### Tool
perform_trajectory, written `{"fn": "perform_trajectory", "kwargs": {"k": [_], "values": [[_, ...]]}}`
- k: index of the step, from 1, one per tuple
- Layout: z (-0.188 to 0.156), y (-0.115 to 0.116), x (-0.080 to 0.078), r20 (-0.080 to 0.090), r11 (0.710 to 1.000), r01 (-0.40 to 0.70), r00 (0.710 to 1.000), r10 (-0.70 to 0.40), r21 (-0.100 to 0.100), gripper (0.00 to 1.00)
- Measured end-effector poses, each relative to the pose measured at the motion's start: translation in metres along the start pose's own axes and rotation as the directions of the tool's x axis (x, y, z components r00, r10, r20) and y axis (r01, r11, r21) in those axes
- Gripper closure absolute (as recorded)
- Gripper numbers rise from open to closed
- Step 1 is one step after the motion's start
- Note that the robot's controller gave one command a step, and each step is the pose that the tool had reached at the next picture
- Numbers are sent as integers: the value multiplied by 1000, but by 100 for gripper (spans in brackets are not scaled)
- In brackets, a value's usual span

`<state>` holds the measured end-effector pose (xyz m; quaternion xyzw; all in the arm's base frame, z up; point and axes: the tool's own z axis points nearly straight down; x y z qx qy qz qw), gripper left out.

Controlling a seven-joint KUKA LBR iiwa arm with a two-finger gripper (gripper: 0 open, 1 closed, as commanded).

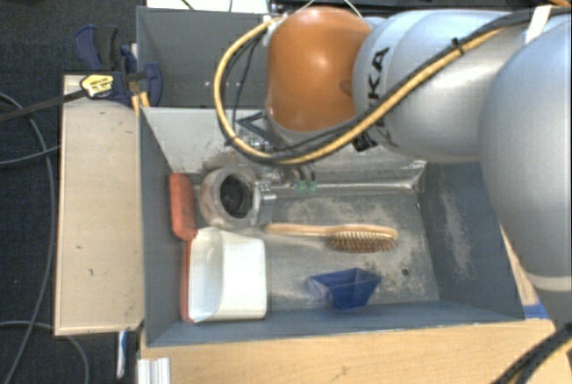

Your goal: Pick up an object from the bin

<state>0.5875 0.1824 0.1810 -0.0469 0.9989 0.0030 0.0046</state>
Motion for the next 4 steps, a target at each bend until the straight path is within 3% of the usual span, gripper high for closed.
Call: {"fn": "perform_trajectory", "kwargs": {"k": [1,2,4], "values": [[82,18,56,2,1000,-4,1000,4,2,0],[73,17,50,6,1000,-11,1000,11,1,100],[73,17,50,6,1000,-21,1000,21,0,100]]}}
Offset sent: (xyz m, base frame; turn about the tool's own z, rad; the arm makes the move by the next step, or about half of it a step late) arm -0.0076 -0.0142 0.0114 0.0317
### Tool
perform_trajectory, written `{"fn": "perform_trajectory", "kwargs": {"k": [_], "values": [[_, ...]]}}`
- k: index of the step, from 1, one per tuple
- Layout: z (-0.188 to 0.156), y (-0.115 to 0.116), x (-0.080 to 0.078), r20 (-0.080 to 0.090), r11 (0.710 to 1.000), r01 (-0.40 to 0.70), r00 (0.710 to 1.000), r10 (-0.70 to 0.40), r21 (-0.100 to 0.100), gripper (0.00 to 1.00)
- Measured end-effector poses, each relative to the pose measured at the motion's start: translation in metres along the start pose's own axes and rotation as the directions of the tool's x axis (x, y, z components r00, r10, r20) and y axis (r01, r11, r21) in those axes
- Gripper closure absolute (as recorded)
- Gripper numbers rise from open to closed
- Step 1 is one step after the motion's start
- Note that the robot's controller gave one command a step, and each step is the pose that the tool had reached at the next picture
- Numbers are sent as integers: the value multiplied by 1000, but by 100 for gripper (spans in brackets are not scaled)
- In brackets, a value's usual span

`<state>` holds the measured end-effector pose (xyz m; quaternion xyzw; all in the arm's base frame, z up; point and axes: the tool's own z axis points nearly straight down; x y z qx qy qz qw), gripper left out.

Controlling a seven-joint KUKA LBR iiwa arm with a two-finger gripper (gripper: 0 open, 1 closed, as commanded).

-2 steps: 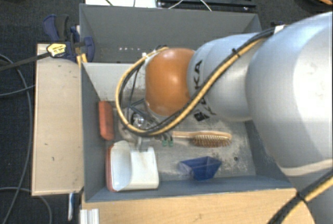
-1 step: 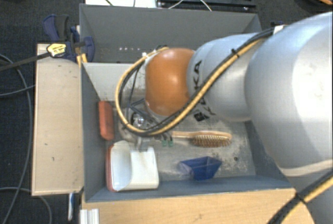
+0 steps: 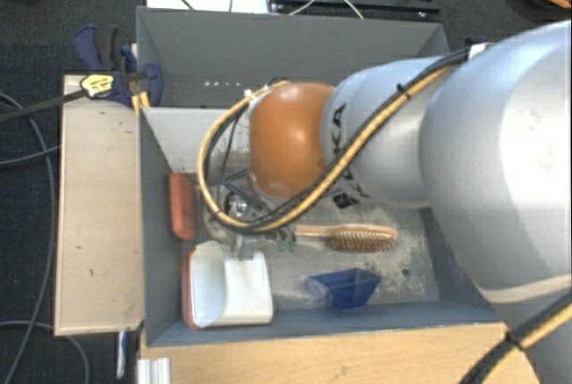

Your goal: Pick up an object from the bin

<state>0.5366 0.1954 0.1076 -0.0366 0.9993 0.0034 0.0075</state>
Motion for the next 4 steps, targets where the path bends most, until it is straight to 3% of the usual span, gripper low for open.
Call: {"fn": "perform_trajectory", "kwargs": {"k": [3,4], "values": [[0,0,0,0,1000,-8,1000,8,0,100],[1,-1,0,-2,1000,-9,1000,9,2,0]]}}
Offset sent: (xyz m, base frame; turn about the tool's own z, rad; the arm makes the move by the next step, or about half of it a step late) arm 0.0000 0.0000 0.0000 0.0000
